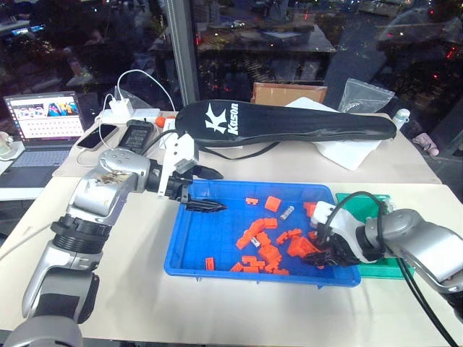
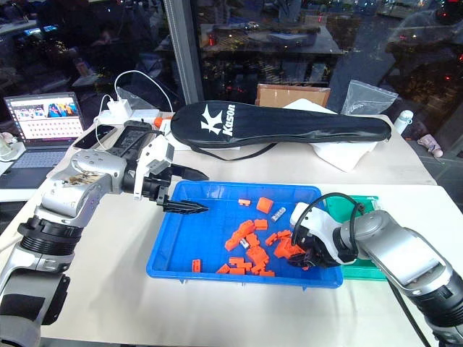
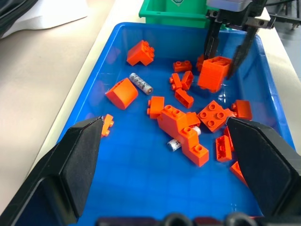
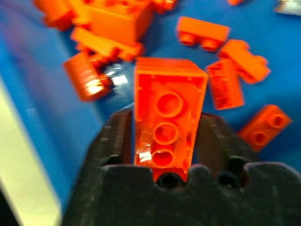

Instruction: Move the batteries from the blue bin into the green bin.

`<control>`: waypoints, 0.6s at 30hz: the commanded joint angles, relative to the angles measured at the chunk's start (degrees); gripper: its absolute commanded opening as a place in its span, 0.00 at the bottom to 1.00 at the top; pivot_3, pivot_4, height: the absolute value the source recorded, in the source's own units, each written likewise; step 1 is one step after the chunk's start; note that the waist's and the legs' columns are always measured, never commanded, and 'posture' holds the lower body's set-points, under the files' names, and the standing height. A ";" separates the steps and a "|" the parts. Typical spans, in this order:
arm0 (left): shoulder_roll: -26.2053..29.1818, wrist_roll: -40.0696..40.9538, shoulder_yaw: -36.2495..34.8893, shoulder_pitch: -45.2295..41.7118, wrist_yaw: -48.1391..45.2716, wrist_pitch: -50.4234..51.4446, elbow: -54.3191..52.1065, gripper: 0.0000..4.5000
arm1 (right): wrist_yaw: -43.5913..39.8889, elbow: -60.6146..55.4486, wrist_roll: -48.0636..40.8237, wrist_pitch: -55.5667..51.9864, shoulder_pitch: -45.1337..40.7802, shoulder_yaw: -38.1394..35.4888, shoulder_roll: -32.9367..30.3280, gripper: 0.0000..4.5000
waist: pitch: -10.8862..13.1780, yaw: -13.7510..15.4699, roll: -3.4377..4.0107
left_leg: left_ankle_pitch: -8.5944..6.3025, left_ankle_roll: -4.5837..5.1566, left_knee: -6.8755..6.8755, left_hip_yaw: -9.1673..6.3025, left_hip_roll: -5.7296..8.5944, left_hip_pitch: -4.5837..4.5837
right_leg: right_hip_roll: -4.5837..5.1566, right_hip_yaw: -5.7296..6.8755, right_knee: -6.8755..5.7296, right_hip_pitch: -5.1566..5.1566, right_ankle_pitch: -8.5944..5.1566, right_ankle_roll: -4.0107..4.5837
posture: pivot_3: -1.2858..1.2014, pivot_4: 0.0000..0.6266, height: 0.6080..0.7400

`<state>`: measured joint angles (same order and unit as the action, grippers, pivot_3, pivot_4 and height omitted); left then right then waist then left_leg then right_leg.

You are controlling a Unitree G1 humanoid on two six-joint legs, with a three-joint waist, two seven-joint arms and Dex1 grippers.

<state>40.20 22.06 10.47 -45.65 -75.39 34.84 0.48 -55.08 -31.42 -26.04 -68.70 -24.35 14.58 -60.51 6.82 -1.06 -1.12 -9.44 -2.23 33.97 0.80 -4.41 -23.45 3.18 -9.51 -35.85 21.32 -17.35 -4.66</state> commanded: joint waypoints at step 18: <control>2.26 0.27 -1.43 0.37 1.11 0.54 -3.93 1.00 | 14.15 28.20 14.61 15.96 -11.63 0.15 18.56 0.99 | 0.01 0.28 -0.02 | 0.00 0.00 -0.01 0.00 0.01 -0.04 | -0.01 0.01 0.01 0.01 0.18 0.31 | 0.52 0.24 0.93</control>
<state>41.48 22.01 10.36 -44.92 -74.60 35.31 -1.57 -40.93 -3.24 -12.16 -54.34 -35.33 15.11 -42.07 6.83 -0.78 -1.14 -9.44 -2.23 33.95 0.80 -4.40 -23.49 3.16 -9.50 -35.85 21.33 -17.17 -4.35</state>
